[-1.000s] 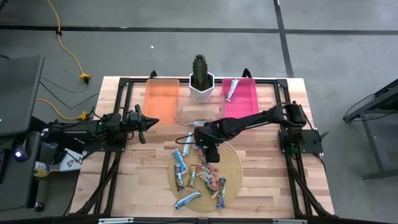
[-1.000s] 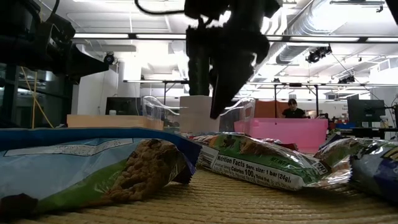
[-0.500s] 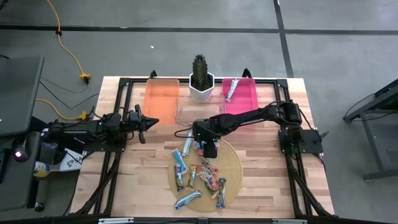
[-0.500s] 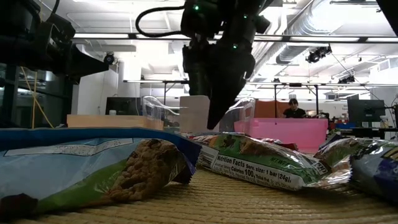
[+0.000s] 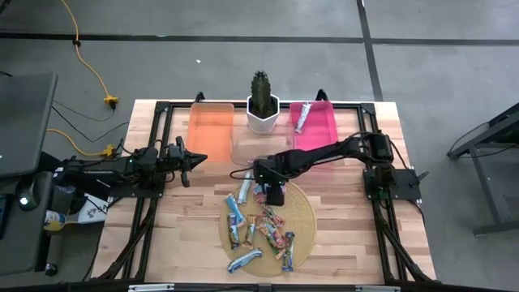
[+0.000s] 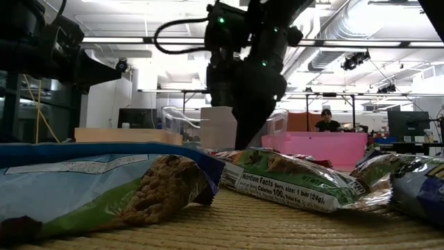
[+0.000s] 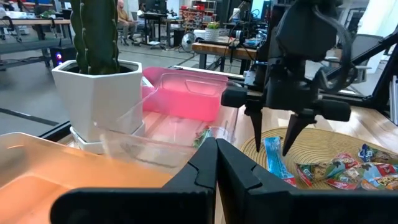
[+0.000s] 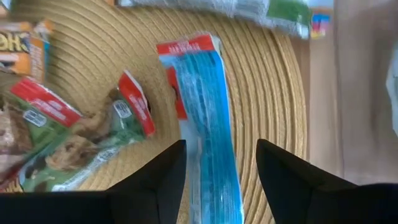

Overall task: Pick and place Granola Bars by type
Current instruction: Put the red granola bar into the transparent bin

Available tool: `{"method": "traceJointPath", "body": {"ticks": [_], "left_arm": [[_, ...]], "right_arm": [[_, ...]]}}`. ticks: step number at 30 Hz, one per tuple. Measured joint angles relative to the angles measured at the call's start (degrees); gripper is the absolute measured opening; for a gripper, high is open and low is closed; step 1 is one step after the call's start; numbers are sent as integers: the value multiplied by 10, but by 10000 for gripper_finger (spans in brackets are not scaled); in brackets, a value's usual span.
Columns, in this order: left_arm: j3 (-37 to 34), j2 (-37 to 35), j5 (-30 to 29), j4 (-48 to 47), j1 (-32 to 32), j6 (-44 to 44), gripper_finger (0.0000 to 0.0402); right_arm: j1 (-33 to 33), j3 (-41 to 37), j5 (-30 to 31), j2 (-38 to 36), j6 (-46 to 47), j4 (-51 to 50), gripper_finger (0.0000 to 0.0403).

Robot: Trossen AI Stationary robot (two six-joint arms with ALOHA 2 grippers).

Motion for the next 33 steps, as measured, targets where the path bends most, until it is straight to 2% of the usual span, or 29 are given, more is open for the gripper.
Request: {"method": "traceJointPath", "body": {"ticks": [4,7,27,33], "left_arm": [[0,0,0,0,0,0,1],[0,0,0,0,0,0,1],[0,0,0,0,0,0,1],[0,0,0,0,0,0,1]], "right_arm": [[0,-27,7,-4,7,17,178],[1,-35,-9,1,13,15,178],[3,-34,-8,1,19,24,178],[3,-34,-17,1,22,24,149]]}}
